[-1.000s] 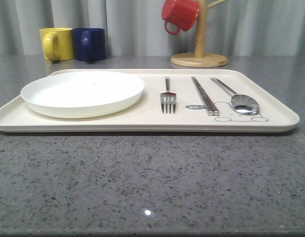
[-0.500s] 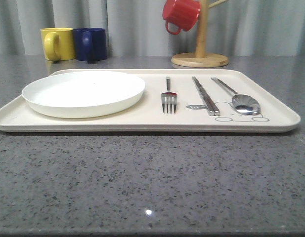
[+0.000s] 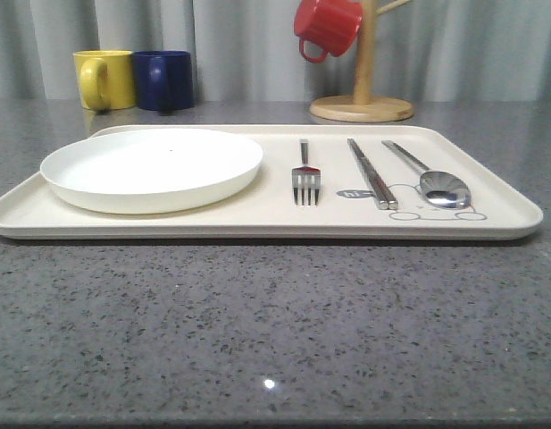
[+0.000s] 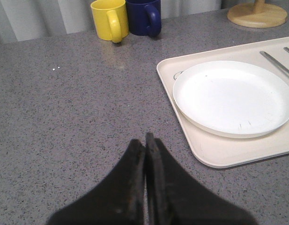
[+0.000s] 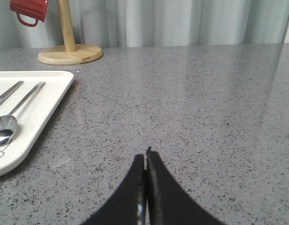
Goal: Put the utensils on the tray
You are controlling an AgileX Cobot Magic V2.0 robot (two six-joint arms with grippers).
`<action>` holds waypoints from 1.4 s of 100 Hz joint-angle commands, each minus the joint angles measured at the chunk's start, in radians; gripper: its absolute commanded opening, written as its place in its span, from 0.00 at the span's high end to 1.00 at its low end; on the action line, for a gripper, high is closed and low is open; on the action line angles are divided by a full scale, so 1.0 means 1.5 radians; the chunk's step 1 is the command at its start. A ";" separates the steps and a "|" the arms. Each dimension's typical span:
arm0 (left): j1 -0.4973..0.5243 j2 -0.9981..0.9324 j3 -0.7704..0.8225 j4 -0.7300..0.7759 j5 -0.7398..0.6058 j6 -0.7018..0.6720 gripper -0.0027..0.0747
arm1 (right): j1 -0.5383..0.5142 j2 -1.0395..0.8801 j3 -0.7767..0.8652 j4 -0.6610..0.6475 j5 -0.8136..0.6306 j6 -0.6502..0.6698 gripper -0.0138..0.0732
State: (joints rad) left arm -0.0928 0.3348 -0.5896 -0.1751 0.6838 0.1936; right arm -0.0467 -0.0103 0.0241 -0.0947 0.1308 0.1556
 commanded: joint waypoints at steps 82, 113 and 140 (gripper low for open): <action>0.031 -0.157 0.335 0.117 -0.413 -0.183 0.99 | -0.004 -0.013 0.003 -0.009 -0.052 -0.005 0.92; 0.032 -0.249 0.415 0.074 -0.400 -0.153 0.99 | -0.004 -0.012 0.003 -0.009 -0.051 -0.005 0.92; 0.030 -0.249 0.415 0.074 -0.401 -0.152 0.99 | -0.004 -0.012 0.003 -0.009 -0.052 -0.005 0.92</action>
State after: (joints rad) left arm -0.0496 -0.0047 0.0040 -0.0543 0.1562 -0.0356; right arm -0.0467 -0.0103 0.0241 -0.0947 0.1314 0.1556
